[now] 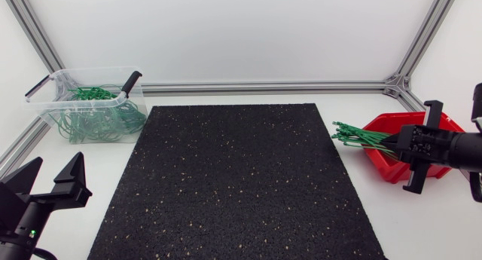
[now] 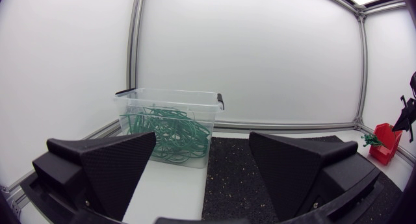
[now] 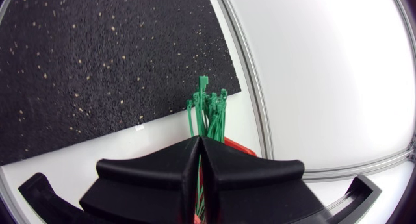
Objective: Take a green cable tie from the red box, thread the tail through the head to close it, then place it in the transparent bin on the left.
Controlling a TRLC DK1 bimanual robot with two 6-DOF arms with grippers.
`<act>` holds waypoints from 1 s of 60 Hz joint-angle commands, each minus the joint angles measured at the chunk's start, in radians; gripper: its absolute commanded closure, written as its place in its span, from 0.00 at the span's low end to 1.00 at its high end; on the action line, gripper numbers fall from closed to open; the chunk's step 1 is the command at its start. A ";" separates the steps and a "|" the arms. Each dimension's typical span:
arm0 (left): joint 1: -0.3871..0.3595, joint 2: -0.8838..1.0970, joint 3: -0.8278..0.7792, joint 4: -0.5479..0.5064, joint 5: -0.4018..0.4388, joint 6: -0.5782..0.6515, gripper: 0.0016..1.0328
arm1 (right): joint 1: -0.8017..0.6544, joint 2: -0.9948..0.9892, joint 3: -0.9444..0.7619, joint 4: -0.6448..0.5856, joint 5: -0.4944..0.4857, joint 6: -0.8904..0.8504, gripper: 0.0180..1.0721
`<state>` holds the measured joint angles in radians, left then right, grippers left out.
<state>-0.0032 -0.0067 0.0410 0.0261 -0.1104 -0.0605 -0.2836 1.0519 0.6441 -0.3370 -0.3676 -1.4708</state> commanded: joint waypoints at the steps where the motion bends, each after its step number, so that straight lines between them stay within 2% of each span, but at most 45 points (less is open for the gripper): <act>1: -0.011 -0.006 -0.041 -0.015 -0.005 -0.022 0.03 | 0.001 0.007 0.123 -0.137 -0.033 0.093 0.94; 14: -0.015 -0.007 -0.041 -0.014 -0.005 -0.010 0.03 | 0.006 0.026 0.344 -0.514 -0.203 0.158 0.94; 28: -0.032 -0.007 -0.013 -0.022 0.014 -0.007 0.03 | 0.144 0.071 0.453 -0.688 -0.241 0.342 0.94; 39: -0.031 0.030 0.040 -0.043 0.038 -0.033 0.03 | 0.259 0.077 0.508 -0.740 -0.304 0.466 0.94; 48: -0.023 0.172 0.143 -0.094 0.049 -0.087 0.03 | 0.362 0.091 0.534 -0.777 -0.349 0.544 0.94; 54: 0.012 0.257 0.234 -0.160 0.118 -0.130 0.03 | 0.451 0.091 0.523 -0.767 -0.363 0.619 0.94; 60: 0.085 0.344 0.332 -0.229 0.238 -0.167 0.03 | 0.523 0.094 0.503 -0.723 -0.364 0.710 0.94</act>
<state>0.0349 0.2699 0.2741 -0.1726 0.0692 -0.1761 0.1936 1.1324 1.1633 -1.0866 -0.7227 -0.8536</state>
